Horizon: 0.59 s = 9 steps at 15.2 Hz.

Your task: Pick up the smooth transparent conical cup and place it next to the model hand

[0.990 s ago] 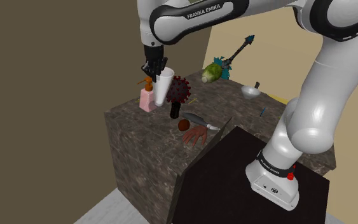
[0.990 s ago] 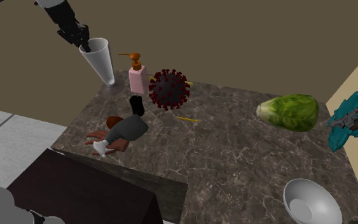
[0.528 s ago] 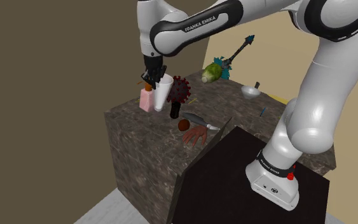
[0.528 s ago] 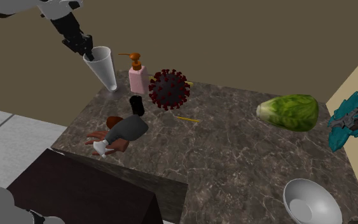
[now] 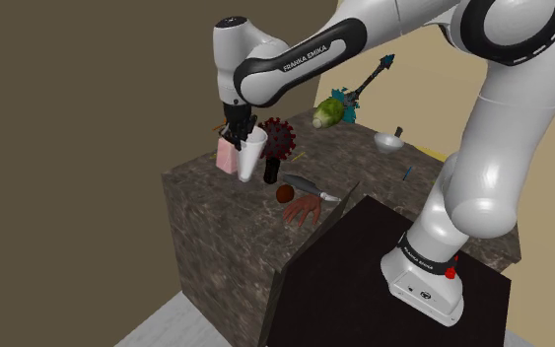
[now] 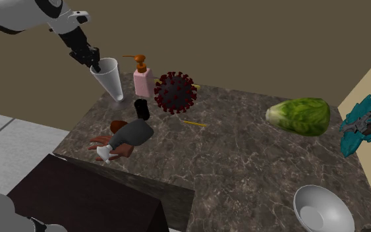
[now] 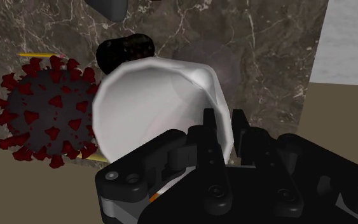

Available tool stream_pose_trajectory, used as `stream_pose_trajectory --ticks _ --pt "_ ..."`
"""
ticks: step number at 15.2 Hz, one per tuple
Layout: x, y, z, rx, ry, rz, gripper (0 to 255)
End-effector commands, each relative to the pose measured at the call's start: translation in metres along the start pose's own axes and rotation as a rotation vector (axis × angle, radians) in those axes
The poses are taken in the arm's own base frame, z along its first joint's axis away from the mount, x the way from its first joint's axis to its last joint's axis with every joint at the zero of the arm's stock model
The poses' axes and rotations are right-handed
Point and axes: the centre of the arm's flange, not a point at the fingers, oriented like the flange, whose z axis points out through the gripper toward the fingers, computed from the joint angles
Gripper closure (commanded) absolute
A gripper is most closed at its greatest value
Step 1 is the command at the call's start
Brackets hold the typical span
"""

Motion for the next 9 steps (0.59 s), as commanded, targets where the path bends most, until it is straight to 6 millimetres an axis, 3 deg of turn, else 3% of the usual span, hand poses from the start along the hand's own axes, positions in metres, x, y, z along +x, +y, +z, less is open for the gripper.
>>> stream_pose_trajectory --ticks 1,4,9 --pt "0.000 -0.002 0.010 0.000 0.001 0.000 255" --pt "-0.002 -0.006 0.027 0.000 0.001 0.000 255" --pt "-0.002 -0.006 0.027 0.000 0.001 0.000 255"
